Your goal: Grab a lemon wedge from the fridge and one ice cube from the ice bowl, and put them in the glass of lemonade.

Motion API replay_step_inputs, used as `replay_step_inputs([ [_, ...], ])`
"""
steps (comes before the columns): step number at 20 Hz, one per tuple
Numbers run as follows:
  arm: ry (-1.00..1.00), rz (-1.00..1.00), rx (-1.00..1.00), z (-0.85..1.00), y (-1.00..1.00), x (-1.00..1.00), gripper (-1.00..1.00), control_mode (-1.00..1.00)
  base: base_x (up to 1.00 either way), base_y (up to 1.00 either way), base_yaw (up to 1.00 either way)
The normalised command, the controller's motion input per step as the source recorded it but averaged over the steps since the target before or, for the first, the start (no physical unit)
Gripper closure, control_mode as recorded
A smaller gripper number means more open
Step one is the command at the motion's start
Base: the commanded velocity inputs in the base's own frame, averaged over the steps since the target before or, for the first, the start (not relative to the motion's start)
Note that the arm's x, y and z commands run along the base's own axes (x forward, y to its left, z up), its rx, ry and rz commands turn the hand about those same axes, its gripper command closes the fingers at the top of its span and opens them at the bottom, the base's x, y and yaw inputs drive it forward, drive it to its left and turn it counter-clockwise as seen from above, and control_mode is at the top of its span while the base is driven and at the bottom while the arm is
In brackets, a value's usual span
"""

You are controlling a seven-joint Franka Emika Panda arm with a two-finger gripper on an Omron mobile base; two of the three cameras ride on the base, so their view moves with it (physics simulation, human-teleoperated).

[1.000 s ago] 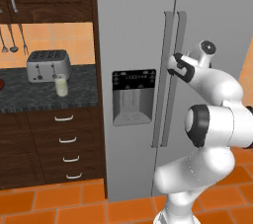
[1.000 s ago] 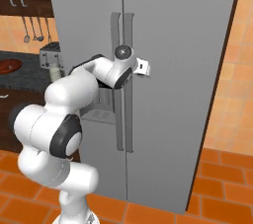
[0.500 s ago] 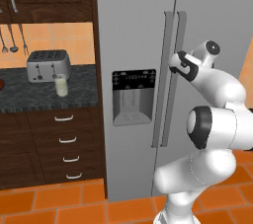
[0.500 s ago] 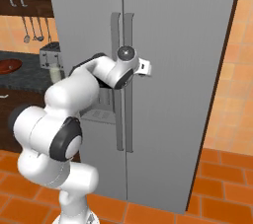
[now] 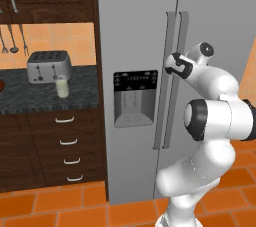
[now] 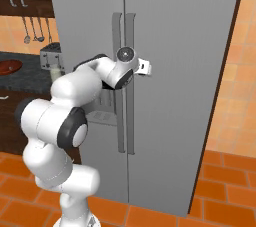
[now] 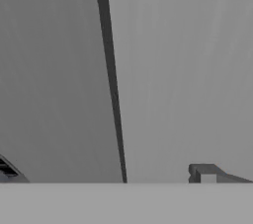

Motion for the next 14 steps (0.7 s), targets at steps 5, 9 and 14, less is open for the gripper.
replay_step_inputs([
  [5,-0.05,-0.08,0.00,-0.40,0.00,0.46,-1.00,-1.00,0.00,0.00,0.00],
  [9,-0.06,-0.05,0.00,-0.27,0.00,0.30,-1.00,-1.00,0.00,0.00,0.00],
  [14,0.00,-0.01,0.00,0.00,0.00,0.11,1.00,-1.00,0.00,0.00,0.00],
])
